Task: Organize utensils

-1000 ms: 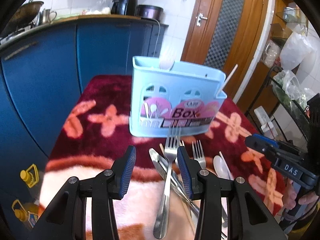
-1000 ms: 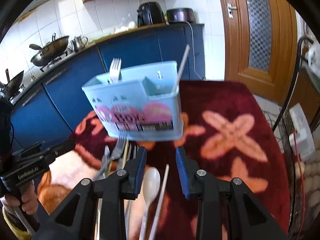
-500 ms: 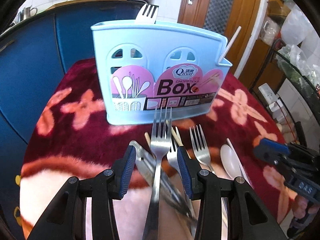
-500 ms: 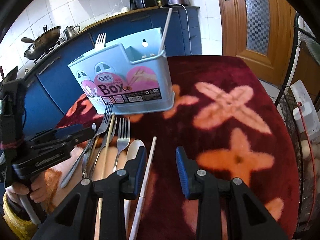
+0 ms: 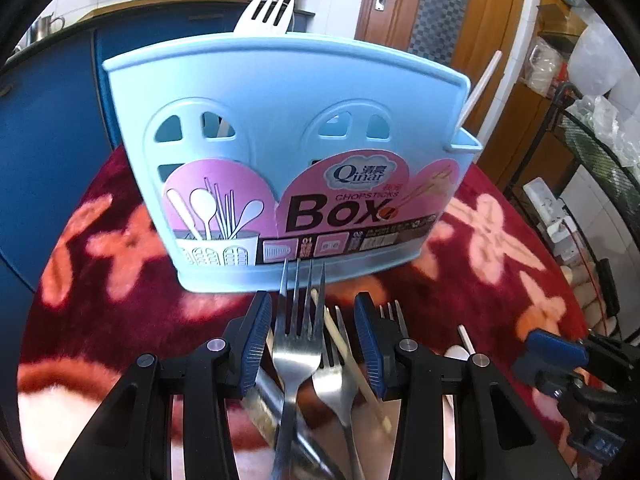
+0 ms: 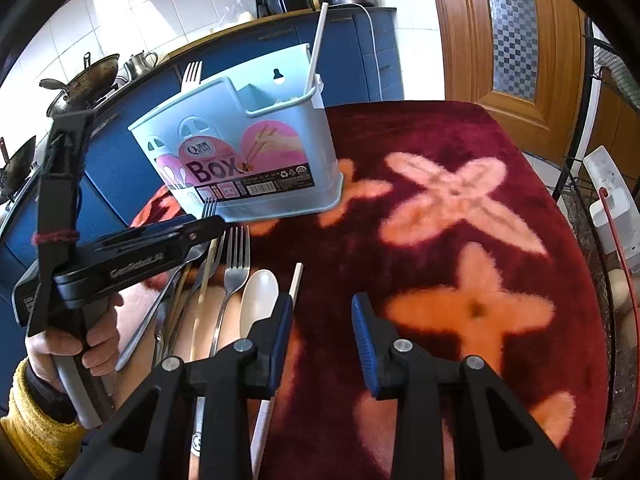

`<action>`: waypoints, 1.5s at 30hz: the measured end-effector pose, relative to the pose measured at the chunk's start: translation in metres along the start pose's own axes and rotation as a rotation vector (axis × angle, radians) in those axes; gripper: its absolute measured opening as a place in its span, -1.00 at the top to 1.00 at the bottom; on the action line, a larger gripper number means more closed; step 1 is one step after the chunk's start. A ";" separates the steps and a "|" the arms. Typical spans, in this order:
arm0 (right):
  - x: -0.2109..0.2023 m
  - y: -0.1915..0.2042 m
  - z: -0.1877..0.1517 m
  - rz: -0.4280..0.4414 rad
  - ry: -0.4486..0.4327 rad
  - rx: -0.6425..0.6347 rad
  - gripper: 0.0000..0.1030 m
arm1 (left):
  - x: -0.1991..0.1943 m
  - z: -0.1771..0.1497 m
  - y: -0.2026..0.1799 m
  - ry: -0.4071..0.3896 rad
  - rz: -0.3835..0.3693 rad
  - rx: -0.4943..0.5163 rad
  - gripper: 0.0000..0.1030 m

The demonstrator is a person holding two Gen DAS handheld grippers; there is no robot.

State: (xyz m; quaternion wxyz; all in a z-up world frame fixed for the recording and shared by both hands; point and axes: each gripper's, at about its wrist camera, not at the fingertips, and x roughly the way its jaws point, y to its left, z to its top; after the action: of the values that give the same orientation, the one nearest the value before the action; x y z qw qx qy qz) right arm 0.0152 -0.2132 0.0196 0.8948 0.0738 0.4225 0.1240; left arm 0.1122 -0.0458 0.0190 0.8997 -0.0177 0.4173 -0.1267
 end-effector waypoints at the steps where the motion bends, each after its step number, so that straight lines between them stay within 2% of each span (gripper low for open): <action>1: 0.000 -0.001 0.000 0.000 0.001 0.001 0.35 | 0.001 0.000 0.001 0.000 0.006 -0.001 0.14; 4: 0.000 -0.002 -0.001 0.002 0.004 0.001 0.35 | 0.003 0.000 0.004 -0.007 0.007 -0.018 0.15; 5: 0.001 -0.002 -0.001 0.002 0.005 0.001 0.35 | 0.002 0.000 0.006 -0.011 0.004 -0.025 0.22; 6: 0.001 -0.002 -0.001 0.003 0.006 0.001 0.35 | 0.000 -0.001 0.008 -0.014 -0.002 -0.032 0.44; 7: 0.001 -0.002 -0.001 0.004 0.006 0.001 0.35 | -0.001 -0.001 0.010 -0.014 -0.008 -0.037 0.51; 21: 0.002 0.008 0.002 0.009 0.007 -0.022 0.35 | -0.023 -0.016 0.037 -0.028 -0.022 -0.098 0.52; 32: 0.004 0.020 0.006 0.047 0.012 -0.044 0.35 | -0.017 -0.023 0.044 0.022 -0.048 -0.119 0.50; 38: 0.007 0.018 0.005 0.044 0.019 -0.032 0.35 | -0.016 -0.024 0.056 0.044 -0.122 -0.155 0.41; 45: 0.005 0.019 0.004 0.040 0.017 -0.043 0.35 | -0.014 -0.027 0.061 0.052 -0.194 -0.191 0.41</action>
State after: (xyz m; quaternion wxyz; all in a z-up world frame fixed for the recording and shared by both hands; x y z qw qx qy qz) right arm 0.0181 -0.1937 0.0231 0.8899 0.0620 0.4257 0.1515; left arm 0.0960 0.0187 0.0031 0.8663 -0.1401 0.4471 -0.1731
